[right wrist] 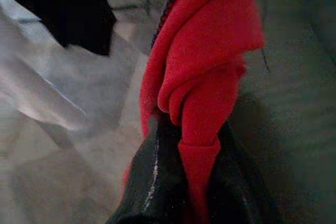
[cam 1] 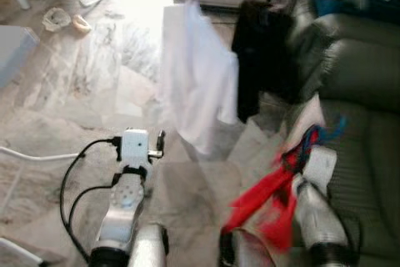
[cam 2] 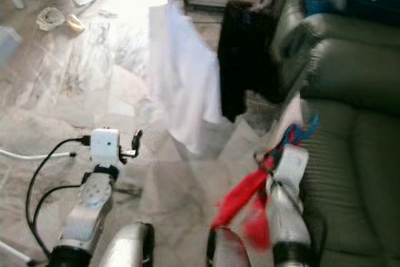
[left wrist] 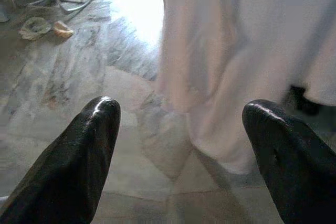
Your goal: Hang hanger
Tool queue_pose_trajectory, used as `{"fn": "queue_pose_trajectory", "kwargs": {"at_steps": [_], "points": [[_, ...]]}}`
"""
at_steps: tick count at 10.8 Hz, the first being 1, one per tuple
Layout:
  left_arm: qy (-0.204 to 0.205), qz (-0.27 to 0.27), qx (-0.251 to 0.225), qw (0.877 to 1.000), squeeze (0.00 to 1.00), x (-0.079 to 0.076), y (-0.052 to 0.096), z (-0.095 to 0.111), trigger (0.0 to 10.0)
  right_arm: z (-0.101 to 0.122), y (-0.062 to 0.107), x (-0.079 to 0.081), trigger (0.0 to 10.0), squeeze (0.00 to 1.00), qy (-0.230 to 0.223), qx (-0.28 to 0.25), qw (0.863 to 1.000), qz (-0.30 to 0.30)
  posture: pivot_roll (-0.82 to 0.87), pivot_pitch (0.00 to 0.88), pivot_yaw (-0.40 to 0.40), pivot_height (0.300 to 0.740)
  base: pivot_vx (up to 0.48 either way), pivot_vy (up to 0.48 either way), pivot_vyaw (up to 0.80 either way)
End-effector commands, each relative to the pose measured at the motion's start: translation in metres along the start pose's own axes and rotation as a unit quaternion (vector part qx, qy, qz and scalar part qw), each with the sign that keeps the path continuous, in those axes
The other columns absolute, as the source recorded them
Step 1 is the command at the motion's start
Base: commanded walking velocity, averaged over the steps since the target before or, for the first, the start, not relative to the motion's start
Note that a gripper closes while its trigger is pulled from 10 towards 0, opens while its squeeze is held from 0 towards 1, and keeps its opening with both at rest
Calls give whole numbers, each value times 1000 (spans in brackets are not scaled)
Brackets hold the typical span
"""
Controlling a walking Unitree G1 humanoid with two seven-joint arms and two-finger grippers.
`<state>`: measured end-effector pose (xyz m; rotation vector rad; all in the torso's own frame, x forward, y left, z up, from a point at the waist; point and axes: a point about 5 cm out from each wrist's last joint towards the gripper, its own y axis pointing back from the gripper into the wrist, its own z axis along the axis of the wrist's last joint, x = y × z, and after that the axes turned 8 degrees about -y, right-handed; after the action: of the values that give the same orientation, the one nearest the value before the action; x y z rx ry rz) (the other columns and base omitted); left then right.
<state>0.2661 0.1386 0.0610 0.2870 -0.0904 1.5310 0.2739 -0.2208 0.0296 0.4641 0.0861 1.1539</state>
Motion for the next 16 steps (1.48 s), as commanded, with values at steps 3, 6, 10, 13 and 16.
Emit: {"fn": "queue_pose_trajectory", "kwargs": {"at_steps": [3,6,10,13,16], "points": [[-5,-11,3,1000,0,-9,4,-3,10000,17,-10,0,10000,0,-4,-12,1000,-1,4,174,-34,740,0,116,0],[-9,-9,0,1000,0,-9,5,-4,10000,2,-2,13,10000,0,-2,9,999,40,3,175,-39,740,-91,0,0],[-10,-17,0,1000,0,-12,2,-3,10000,-7,3,8,10000,0,-5,20,999,31,-7,172,-37,740,-296,0,0],[-9,-13,0,1000,0,-12,2,-3,10000,-1,-1,12,10000,0,-2,13,999,36,-1,172,-41,740,-299,0,0],[-11,-13,-1,1000,0,-12,2,-4,10000,-2,1,17,10000,0,-1,12,998,61,-2,172,-43,740,-84,0,0]]}}
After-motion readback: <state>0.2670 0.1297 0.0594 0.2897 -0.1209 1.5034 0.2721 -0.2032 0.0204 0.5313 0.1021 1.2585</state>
